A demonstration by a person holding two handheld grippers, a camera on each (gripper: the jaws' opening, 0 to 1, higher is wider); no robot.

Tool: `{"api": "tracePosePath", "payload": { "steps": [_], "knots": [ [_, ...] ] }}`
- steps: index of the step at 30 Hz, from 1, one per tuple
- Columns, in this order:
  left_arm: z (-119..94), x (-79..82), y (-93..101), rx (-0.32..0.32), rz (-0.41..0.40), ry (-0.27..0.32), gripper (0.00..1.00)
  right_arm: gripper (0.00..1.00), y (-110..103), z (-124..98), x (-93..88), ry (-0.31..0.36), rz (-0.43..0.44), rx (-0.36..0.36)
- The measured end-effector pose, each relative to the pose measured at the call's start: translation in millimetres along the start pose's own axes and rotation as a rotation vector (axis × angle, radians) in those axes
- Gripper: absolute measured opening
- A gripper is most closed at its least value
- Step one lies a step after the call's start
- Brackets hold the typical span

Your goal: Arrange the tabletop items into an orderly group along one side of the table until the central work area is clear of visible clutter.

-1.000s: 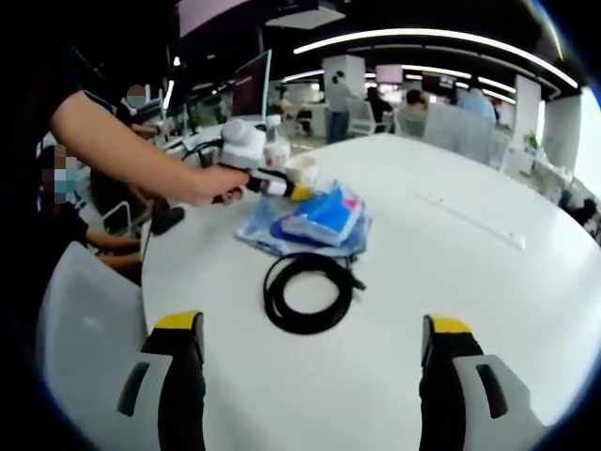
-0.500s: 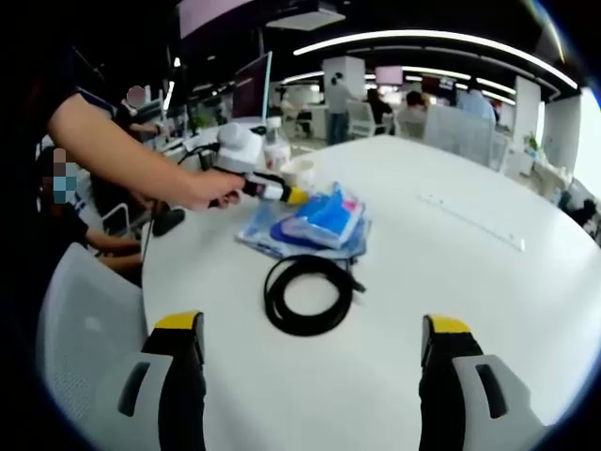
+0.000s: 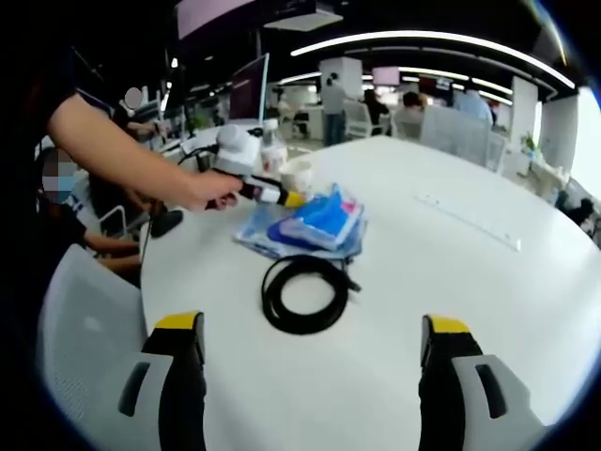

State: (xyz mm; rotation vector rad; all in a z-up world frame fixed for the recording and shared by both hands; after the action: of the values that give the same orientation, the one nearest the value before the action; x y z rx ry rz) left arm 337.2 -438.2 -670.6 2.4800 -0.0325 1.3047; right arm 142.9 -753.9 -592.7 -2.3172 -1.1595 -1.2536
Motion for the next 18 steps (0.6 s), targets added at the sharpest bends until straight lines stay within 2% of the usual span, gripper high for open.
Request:
{"api": "tracePosePath", "payload": {
  "steps": [3, 5, 12, 18],
  "knots": [
    [-4, -1.6, 0.5, -0.002, 0.008, -0.01, 0.5, 0.93, -1, 2, 0.9, 0.004, -0.001, 0.006],
    [-8, -1.3, 1.5, -0.005, 0.049, -0.012, 0.5, 0.93, -2, 3, 3.1, 0.007, -0.009, 0.008],
    [-18, -0.6, 2.5, -0.012, 0.04, -0.011, 0.51, 0.93, -2, 5, 9.4, 0.027, -0.018, 0.016],
    [-27, -8.0, 10.6, -0.036, 0.024, -0.024, 0.51, 0.93, -3, 5, 10.6, 0.041, -0.016, 0.016]
  ]
}}
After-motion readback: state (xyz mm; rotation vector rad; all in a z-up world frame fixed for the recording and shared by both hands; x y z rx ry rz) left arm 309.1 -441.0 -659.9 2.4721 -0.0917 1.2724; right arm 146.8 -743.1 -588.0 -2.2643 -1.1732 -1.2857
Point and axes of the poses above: the point that each gripper's makers call its tool centre point, and the gripper's own axes: z roughly forward along the fingers, y roughly to its right, x roughly out of its top, the point moved 10 cm from there along -z, roughly backward along the fingers, and after that the axes turned 15 degrees about -z, right-handed, at the moved point
